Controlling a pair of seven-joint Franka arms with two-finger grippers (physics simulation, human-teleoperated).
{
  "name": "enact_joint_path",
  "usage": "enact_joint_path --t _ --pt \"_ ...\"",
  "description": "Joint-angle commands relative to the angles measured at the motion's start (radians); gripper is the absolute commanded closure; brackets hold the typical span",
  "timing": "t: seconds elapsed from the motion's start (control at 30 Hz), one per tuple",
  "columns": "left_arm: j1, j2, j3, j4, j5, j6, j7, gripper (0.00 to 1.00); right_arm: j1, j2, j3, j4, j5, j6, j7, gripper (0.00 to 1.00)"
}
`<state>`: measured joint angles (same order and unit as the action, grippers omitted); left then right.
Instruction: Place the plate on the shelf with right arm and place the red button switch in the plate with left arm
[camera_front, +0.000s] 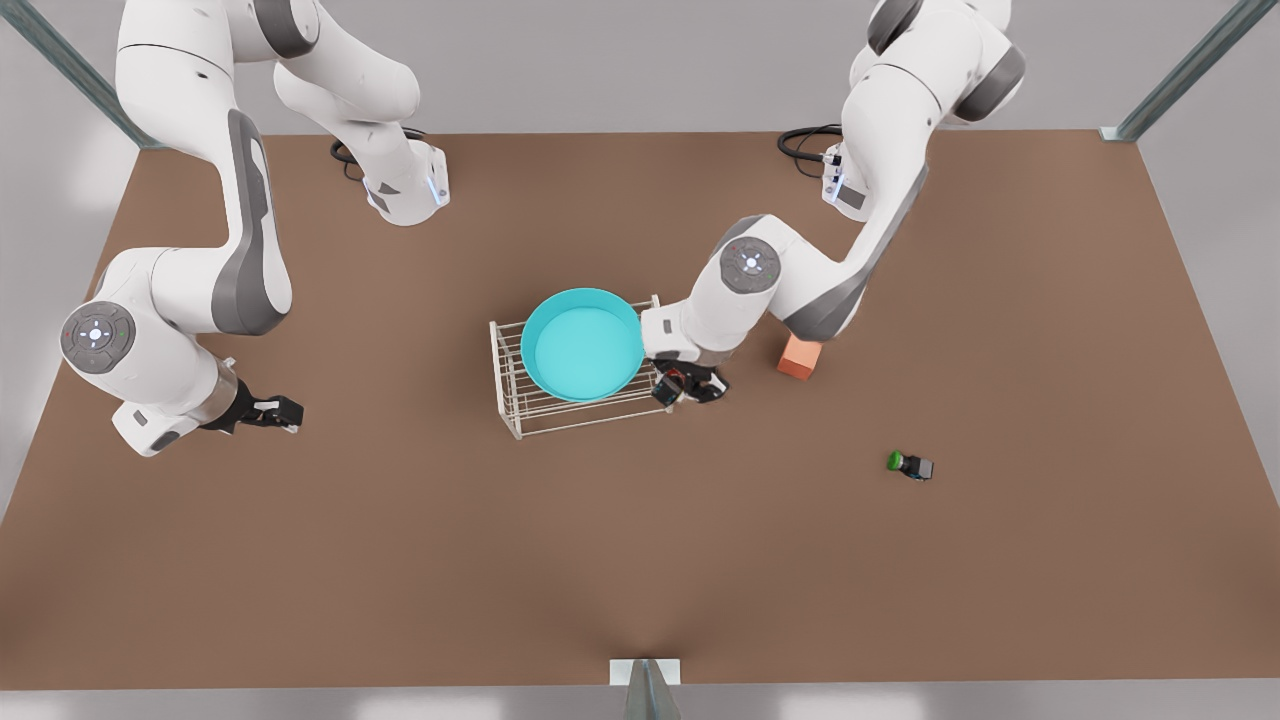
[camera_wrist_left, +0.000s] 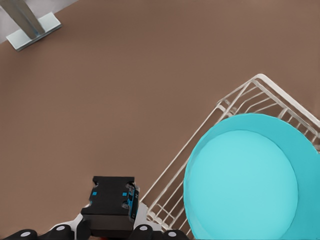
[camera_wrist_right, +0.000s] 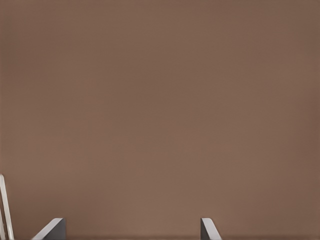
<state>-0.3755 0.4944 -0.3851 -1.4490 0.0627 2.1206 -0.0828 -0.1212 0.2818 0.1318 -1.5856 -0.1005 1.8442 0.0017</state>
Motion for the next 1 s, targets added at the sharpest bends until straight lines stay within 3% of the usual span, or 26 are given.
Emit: enact_joint_path --t 0.0,0.13,0.23,0.4,0.43,0.47,0.57,0.63,0.7,0.73,0.83,0.87,0.9,0.93,0.97 --pt "-0.034 0.006 -0.001 0.035 -0.006 -0.014 -0.992 0.51 0.000 -0.001 0.000 -0.001 0.001 0.000 0.003 0.00" --pt "-0.122 0.141 0.000 0.228 0.005 0.036 -1.160 0.51 0.000 -0.001 0.000 -0.001 0.001 0.000 0.003 0.00" --pt "-0.195 0.187 0.002 0.225 0.008 0.153 -1.241 0.51 0.000 -0.001 0.000 -0.001 0.001 0.000 0.003 0.00" --pt "-0.299 0.184 0.003 0.136 0.157 0.010 -1.112 0.48 0.000 -0.001 0.000 0.001 0.001 0.000 0.003 0.00" --pt "-0.312 0.182 0.003 0.121 0.203 -0.022 -1.101 0.20 0.000 -0.001 0.000 -0.001 0.001 0.000 0.003 0.00" --pt "-0.318 0.182 0.003 0.121 0.230 -0.028 -1.100 0.00 0.000 -0.001 -0.001 0.001 0.001 0.000 0.003 0.00" --pt "-0.315 0.174 0.005 0.122 0.233 -0.040 -1.080 0.00 0.000 -0.001 0.000 -0.001 0.001 0.000 0.003 0.00" --pt "-0.235 0.078 0.003 0.137 0.220 -0.292 -0.847 0.00 0.000 -0.001 0.000 -0.001 0.001 0.000 0.003 0.00" --pt "-0.051 0.027 0.002 0.225 0.197 -0.540 -0.564 0.00 0.000 -0.001 0.000 -0.001 0.001 0.000 0.003 0.00" --pt "0.047 -0.002 0.002 0.225 0.197 -0.553 -0.463 0.00 0.000 -0.001 0.000 -0.001 0.001 0.000 0.003 0.00" --pt "0.136 -0.002 0.015 0.223 0.200 -0.577 -0.482 0.00 -0.001 -0.001 -0.001 0.001 0.001 0.000 0.001 0.00" --pt "0.240 -0.010 0.006 0.226 0.191 -0.622 -0.442 0.00 -0.002 -0.001 0.000 0.001 0.001 0.000 0.001 0.00" --pt "0.294 -0.075 0.049 0.141 0.139 -0.552 -0.261 0.00 -0.002 -0.001 0.000 0.001 0.001 0.000 0.001 0.00" --pt "0.213 -0.210 0.340 -0.066 -0.070 -0.388 -0.025 0.00 -0.002 -0.001 0.000 0.001 0.001 0.000 0.001 0.00" --pt "0.220 -0.276 0.380 -0.151 -0.113 -0.392 0.024 0.00 -0.002 -0.001 0.000 0.001 0.001 0.000 0.001 0.00"
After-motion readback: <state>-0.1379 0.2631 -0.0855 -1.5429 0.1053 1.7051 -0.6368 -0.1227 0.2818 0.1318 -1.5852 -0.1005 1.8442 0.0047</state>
